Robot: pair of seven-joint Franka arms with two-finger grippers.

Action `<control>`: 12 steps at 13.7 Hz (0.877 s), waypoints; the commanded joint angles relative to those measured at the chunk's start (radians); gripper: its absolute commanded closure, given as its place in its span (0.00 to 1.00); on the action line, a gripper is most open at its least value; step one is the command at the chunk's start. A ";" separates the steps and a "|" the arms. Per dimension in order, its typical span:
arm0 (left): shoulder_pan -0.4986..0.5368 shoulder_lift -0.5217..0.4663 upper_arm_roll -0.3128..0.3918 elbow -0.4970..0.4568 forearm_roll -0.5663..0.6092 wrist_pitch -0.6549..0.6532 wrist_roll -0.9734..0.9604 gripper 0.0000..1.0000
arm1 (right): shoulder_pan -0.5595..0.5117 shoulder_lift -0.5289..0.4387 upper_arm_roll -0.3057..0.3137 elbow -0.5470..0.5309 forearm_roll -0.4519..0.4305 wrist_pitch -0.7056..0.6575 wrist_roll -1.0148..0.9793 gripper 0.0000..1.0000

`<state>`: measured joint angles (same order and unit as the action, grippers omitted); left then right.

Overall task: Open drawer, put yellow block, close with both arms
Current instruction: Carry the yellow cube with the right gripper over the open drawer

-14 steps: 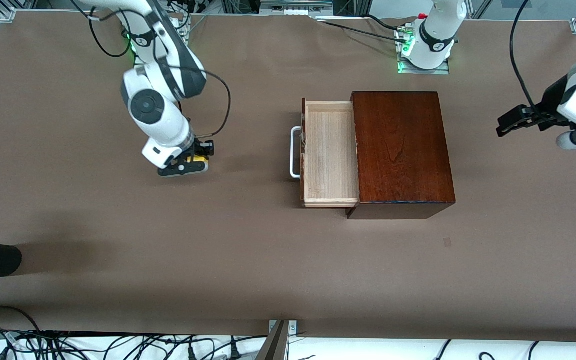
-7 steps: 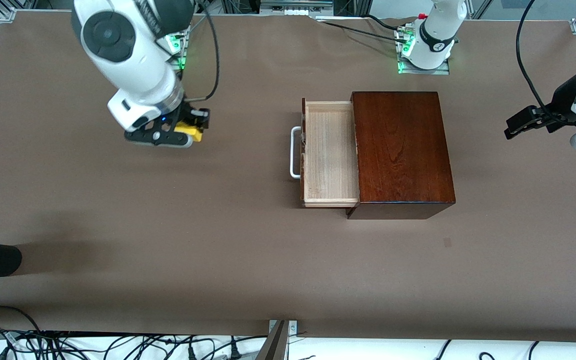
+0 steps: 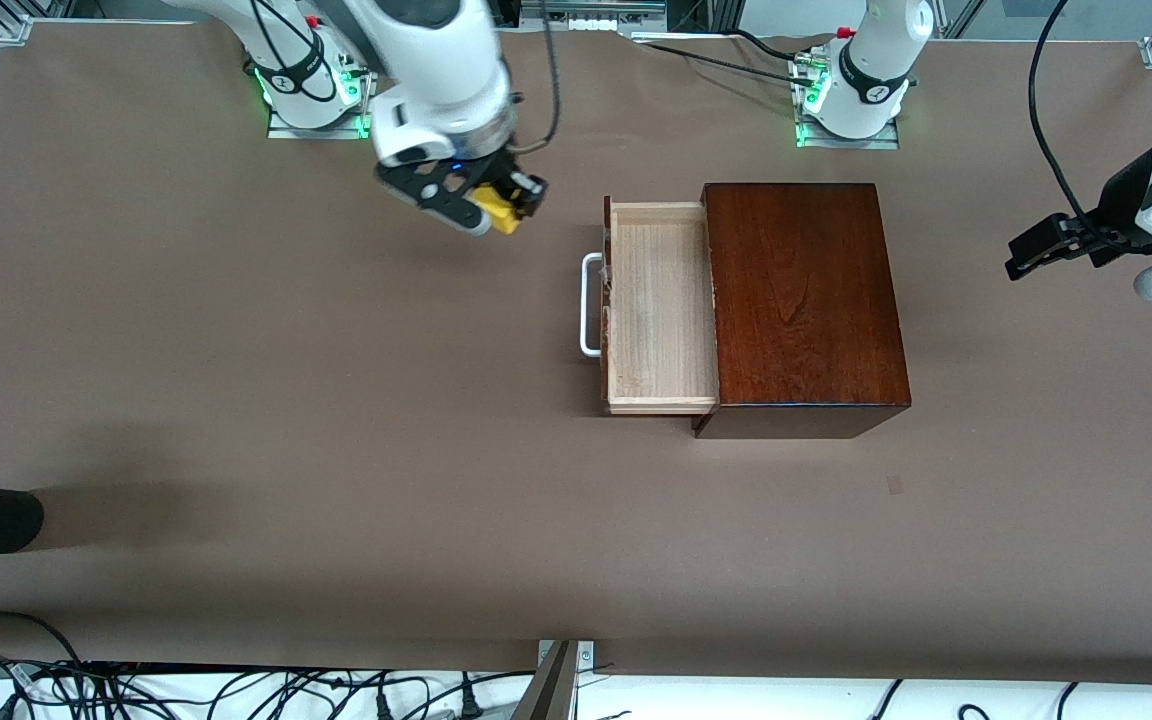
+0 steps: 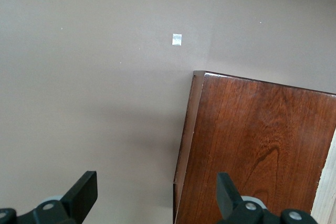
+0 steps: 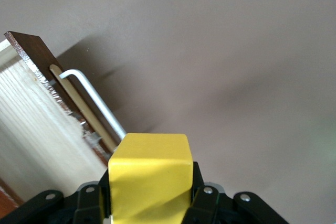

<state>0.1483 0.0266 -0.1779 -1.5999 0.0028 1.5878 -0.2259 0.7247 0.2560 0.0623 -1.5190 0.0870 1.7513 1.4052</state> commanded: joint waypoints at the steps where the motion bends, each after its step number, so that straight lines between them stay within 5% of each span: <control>1: -0.108 0.003 0.108 0.008 0.006 -0.002 0.005 0.00 | 0.077 0.052 -0.010 0.039 0.017 0.080 0.305 1.00; 6: -0.130 0.001 0.135 0.017 0.003 0.001 0.004 0.00 | 0.165 0.179 -0.010 0.146 0.023 0.177 0.829 1.00; 12: -0.130 0.003 0.136 0.020 0.005 0.008 0.007 0.00 | 0.213 0.365 -0.013 0.234 0.013 0.238 1.038 1.00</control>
<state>0.0368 0.0263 -0.0585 -1.5976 0.0028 1.5941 -0.2263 0.9258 0.5704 0.0625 -1.3414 0.0927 1.9806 2.3989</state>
